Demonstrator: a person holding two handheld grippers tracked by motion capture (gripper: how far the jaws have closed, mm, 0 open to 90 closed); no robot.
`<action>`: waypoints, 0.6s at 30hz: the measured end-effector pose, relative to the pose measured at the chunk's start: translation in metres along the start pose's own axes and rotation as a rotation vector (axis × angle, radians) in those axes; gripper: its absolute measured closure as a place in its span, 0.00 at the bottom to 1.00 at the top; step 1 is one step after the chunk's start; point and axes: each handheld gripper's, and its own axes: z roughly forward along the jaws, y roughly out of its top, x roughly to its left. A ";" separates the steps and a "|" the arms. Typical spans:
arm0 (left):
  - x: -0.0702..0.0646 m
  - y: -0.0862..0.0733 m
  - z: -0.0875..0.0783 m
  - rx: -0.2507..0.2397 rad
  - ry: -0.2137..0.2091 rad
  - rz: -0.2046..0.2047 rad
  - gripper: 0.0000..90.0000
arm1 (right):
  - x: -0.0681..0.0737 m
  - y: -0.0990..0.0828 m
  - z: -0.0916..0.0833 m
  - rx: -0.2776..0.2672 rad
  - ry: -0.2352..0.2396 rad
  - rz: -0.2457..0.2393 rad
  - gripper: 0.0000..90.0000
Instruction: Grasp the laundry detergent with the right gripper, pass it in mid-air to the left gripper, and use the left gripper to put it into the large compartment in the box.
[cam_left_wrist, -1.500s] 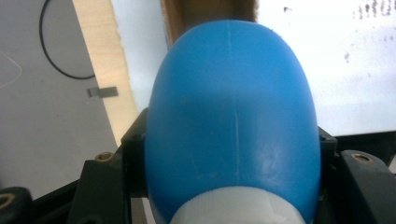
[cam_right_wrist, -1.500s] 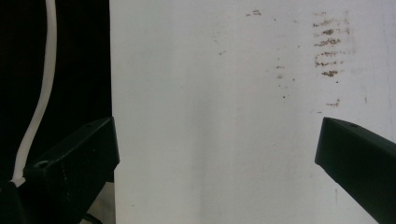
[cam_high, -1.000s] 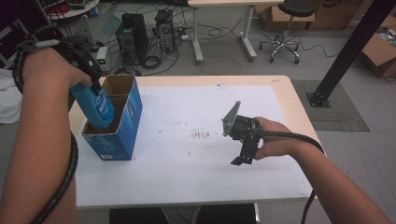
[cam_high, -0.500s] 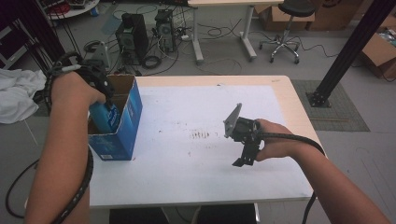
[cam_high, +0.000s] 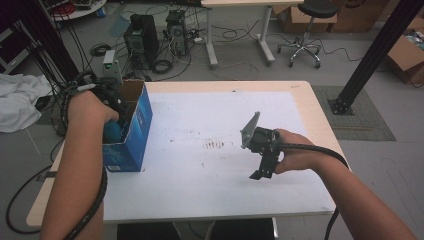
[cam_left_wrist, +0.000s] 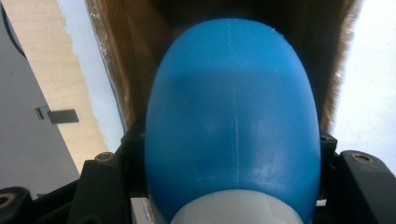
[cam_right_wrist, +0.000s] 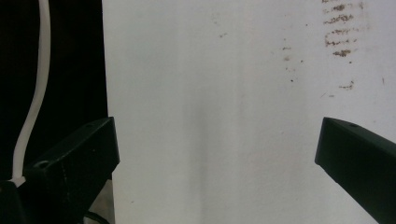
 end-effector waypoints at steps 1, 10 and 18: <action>0.001 0.001 0.002 0.001 0.001 0.007 0.43 | 0.000 0.000 0.000 0.001 0.001 0.000 0.00; 0.001 0.009 0.022 0.021 -0.002 0.013 0.43 | -0.001 -0.001 -0.001 -0.009 -0.002 0.005 0.00; 0.004 0.012 0.032 0.020 -0.012 0.017 0.43 | -0.001 -0.001 0.002 -0.008 0.003 0.008 0.00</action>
